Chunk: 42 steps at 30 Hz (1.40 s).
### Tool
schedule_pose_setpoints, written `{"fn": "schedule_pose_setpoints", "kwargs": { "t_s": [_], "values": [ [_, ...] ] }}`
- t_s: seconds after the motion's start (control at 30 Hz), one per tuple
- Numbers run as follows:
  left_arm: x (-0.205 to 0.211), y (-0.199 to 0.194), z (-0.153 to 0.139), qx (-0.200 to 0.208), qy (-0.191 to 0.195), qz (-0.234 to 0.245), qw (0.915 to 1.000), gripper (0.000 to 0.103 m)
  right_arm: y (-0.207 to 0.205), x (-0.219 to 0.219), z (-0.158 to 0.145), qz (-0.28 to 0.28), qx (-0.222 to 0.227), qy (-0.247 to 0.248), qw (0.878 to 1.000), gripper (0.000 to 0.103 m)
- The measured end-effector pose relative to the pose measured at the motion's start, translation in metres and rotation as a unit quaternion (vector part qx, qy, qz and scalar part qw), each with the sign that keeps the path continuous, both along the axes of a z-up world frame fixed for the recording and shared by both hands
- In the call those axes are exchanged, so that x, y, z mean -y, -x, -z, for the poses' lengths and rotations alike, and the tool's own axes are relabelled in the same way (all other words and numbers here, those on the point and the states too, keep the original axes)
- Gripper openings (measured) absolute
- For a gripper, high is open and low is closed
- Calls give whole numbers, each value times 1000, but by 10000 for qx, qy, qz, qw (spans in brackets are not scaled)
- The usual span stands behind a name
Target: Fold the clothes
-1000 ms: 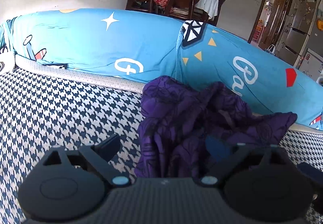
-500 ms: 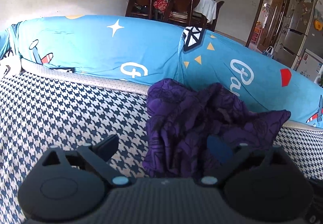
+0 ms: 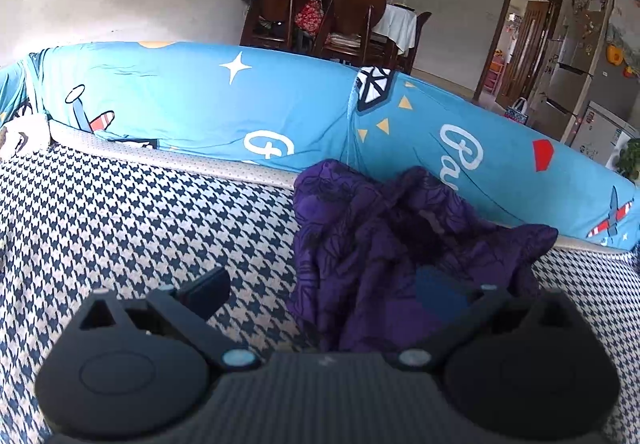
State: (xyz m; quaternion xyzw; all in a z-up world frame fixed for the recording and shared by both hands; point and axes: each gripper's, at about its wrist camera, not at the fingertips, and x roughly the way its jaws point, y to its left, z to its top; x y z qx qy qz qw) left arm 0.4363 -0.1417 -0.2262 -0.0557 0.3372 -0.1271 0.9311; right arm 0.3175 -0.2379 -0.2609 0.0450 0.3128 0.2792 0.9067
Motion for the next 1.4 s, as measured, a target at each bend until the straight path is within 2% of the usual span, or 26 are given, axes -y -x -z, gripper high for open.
{"fn": "schedule_pose_setpoints", "kwargs": {
  "t_s": [0.2,0.27,0.37,0.47,0.6,0.77,0.83,0.87,0.9,1.07,1.27,1.37,1.4],
  "values": [
    [7,15,12,-165,-105,317,9993,103,18,-15,13,-718,-413,-21,9966,8],
    [12,19,18,-235,-291,370,9986,103,27,-23,13,-845,-279,231,9958,8],
    [15,19,29,-407,-467,406,9973,103,31,-18,9,-694,-102,262,9972,9],
    [14,16,40,-591,-611,315,9959,103,24,3,1,-174,21,141,9997,11],
    [5,15,44,-610,-594,136,9963,103,9,37,-8,839,158,4,9963,25],
    [-4,18,27,-309,-123,72,9994,103,-7,79,-16,2178,294,-273,9752,35],
    [-3,19,17,-134,69,120,9998,103,-11,91,-17,2587,364,-346,9646,44],
    [-1,20,13,-57,146,164,9997,103,-12,97,-18,2763,389,-402,9595,52],
    [1,19,10,8,219,219,9995,103,-15,102,-18,2892,414,-472,9552,62],
    [21,14,2,174,454,487,9976,103,-29,126,-19,3292,351,-1123,9369,78],
    [48,4,15,-21,342,658,9972,103,-55,134,5,3454,-231,-1515,9259,78],
    [54,2,26,-120,87,618,9980,103,-63,131,19,3432,-391,-1636,9241,77],
    [55,1,30,-162,-50,547,9984,103,-64,130,22,3458,-438,-1585,9238,72]
  ]
}}
